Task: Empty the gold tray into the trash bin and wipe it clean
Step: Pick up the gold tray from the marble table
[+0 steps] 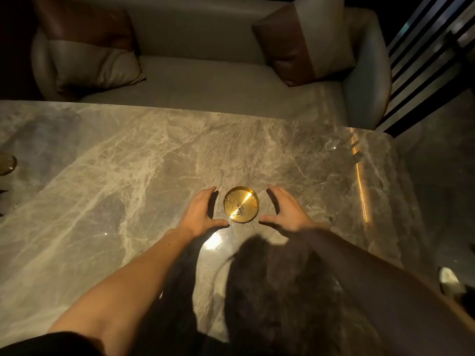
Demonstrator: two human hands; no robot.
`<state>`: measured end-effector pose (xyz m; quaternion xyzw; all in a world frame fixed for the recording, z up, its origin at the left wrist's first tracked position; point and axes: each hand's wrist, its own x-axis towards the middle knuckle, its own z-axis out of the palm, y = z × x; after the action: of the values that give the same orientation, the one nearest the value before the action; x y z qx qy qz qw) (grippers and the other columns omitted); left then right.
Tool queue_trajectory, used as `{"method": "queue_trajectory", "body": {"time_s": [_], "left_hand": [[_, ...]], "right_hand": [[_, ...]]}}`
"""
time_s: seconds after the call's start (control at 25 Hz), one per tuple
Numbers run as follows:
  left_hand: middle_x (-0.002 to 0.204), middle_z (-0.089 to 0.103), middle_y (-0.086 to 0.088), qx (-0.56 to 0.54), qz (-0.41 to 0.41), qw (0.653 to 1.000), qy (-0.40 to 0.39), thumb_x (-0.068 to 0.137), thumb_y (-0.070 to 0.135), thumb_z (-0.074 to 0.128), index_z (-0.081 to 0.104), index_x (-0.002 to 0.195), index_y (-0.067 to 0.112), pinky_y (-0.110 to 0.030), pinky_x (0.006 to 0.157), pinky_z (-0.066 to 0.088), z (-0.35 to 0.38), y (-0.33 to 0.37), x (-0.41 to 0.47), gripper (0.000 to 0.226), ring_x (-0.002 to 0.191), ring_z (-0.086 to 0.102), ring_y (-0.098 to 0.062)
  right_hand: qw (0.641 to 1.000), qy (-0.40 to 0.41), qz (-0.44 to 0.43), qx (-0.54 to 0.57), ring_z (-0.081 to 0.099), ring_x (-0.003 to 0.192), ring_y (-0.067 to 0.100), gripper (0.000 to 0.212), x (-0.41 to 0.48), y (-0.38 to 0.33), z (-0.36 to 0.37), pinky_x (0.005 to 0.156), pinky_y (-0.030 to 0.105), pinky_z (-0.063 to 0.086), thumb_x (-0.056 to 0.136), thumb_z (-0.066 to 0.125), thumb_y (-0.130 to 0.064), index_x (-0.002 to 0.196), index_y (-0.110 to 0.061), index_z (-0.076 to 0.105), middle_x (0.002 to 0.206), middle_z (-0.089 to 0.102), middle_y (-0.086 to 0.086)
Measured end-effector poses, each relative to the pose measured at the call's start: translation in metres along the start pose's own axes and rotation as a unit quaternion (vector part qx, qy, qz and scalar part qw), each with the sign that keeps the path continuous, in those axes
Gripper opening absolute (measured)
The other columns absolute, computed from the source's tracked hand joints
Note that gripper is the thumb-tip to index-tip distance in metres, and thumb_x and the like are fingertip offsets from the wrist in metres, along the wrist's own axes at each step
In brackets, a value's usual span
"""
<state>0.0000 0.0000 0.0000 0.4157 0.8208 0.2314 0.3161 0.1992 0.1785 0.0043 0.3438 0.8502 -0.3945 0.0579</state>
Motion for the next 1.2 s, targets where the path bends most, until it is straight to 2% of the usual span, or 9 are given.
{"method": "queue_trajectory", "body": {"time_s": [0.2, 0.36, 0.48, 0.6, 0.76, 0.92, 1.2], "left_hand": [[0.140, 0.045, -0.009, 0.011, -0.003, 1.000, -0.019, 0.058, 0.047, 0.087, 0.036, 0.145, 0.011, -0.031, 0.107, 0.033, 0.011, -0.001, 0.011, 0.107, 0.129, 0.043, -0.024], [0.133, 0.048, -0.007, 0.000, -0.002, 1.000, -0.030, 0.059, 0.042, 0.088, 0.038, 0.144, 0.011, -0.027, 0.104, 0.033, 0.019, -0.001, 0.015, 0.104, 0.125, 0.045, -0.022], [0.128, 0.050, -0.005, -0.005, -0.007, 0.999, -0.033, 0.058, 0.039, 0.089, 0.041, 0.142, 0.012, -0.022, 0.100, 0.033, 0.022, 0.002, 0.020, 0.101, 0.120, 0.047, -0.020], [0.125, 0.050, -0.002, -0.021, -0.006, 0.999, -0.036, 0.058, 0.038, 0.089, 0.043, 0.140, 0.014, -0.023, 0.099, 0.036, 0.024, 0.001, 0.021, 0.097, 0.117, 0.048, -0.019], [0.123, 0.051, -0.002, -0.025, -0.002, 0.999, -0.022, 0.058, 0.038, 0.089, 0.045, 0.139, 0.014, -0.024, 0.099, 0.038, 0.023, 0.002, 0.022, 0.095, 0.115, 0.049, -0.019], [0.123, 0.051, -0.003, -0.025, 0.004, 1.000, -0.015, 0.057, 0.038, 0.090, 0.046, 0.139, 0.012, -0.020, 0.096, 0.034, 0.014, 0.009, 0.026, 0.096, 0.114, 0.049, -0.017], [0.124, 0.052, -0.006, -0.023, 0.030, 0.999, 0.001, 0.056, 0.040, 0.090, 0.047, 0.138, 0.011, -0.024, 0.098, 0.037, -0.002, 0.023, 0.026, 0.097, 0.115, 0.050, -0.020]], "right_hand": [[1.000, -0.015, 0.012, 0.008, 0.052, 0.120, 0.017, 0.098, 0.012, 0.001, 0.016, 0.103, 0.038, 0.045, 0.064, 0.086, -0.038, 0.145, -0.014, 0.035, 0.136, 0.046, 0.004], [1.000, -0.021, 0.005, -0.011, 0.053, 0.113, 0.019, 0.095, 0.021, 0.001, 0.020, 0.099, 0.040, 0.046, 0.062, 0.086, -0.039, 0.142, -0.013, 0.041, 0.127, 0.051, 0.006], [0.999, -0.026, -0.006, -0.020, 0.052, 0.115, 0.021, 0.090, 0.025, 0.000, 0.022, 0.098, 0.039, 0.045, 0.063, 0.086, -0.040, 0.139, -0.015, 0.045, 0.125, 0.054, 0.006], [1.000, -0.025, -0.017, -0.006, 0.051, 0.115, 0.021, 0.083, 0.025, -0.001, 0.026, 0.096, 0.038, 0.044, 0.064, 0.084, -0.040, 0.136, -0.017, 0.049, 0.123, 0.056, 0.006], [1.000, -0.010, -0.022, -0.004, 0.051, 0.114, 0.020, 0.083, 0.026, 0.000, 0.027, 0.095, 0.040, 0.045, 0.064, 0.082, -0.045, 0.136, -0.020, 0.048, 0.123, 0.056, 0.003], [1.000, -0.006, -0.019, -0.015, 0.049, 0.118, 0.020, 0.087, 0.030, -0.004, 0.020, 0.098, 0.040, 0.043, 0.062, 0.084, -0.045, 0.136, -0.020, 0.047, 0.124, 0.055, 0.003], [0.999, 0.009, -0.037, -0.009, 0.049, 0.116, 0.015, 0.083, 0.027, -0.014, 0.002, 0.099, 0.036, 0.043, 0.064, 0.083, -0.042, 0.136, -0.023, 0.046, 0.124, 0.055, -0.003]]}}
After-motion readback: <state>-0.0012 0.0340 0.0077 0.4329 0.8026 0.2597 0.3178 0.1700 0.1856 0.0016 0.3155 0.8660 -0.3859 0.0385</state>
